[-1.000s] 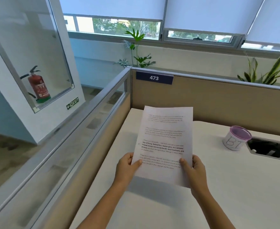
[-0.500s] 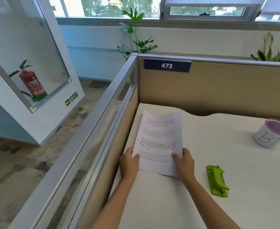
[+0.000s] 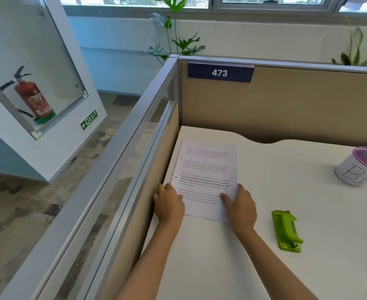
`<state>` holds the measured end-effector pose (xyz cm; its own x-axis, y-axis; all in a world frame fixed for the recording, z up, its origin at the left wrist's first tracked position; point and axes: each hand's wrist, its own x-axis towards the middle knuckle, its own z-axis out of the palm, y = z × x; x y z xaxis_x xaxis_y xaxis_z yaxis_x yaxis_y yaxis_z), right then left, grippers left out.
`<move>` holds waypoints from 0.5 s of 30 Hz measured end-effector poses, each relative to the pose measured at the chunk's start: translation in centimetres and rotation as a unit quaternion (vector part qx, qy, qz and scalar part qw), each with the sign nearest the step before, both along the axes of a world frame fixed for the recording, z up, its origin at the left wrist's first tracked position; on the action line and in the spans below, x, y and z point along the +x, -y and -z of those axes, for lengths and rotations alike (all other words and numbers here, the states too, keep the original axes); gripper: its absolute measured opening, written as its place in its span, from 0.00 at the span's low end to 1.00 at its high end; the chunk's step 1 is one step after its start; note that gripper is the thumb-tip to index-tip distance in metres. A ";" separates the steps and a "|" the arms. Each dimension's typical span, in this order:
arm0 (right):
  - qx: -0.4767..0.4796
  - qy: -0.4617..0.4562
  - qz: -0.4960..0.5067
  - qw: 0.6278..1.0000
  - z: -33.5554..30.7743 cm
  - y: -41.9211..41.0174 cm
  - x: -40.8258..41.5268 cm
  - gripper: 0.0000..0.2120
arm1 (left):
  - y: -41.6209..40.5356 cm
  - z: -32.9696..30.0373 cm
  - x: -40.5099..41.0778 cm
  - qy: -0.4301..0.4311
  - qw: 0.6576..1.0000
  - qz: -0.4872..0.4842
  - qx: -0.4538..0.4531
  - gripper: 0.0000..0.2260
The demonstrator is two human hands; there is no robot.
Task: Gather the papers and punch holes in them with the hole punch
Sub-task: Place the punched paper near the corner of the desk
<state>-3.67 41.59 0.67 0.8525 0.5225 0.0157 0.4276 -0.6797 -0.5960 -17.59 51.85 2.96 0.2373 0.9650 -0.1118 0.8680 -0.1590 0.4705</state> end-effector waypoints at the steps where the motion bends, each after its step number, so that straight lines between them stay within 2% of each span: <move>1: -0.012 0.005 0.004 1.000 -0.1 0.0 0.0 0.21 | 0.0 0.0 0.0 -0.003 1.000 0.000 -0.001 0.15; 15: -0.041 0.003 0.003 0.999 -0.5 0.2 -0.1 0.21 | 0.2 -0.2 0.3 -0.056 0.998 -0.014 -0.014 0.16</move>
<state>-3.74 41.41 1.12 0.8558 0.5169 -0.0212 0.4269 -0.7287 -0.5355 -17.26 51.63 3.16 0.1948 0.9670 -0.1640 0.9193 -0.1217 0.3744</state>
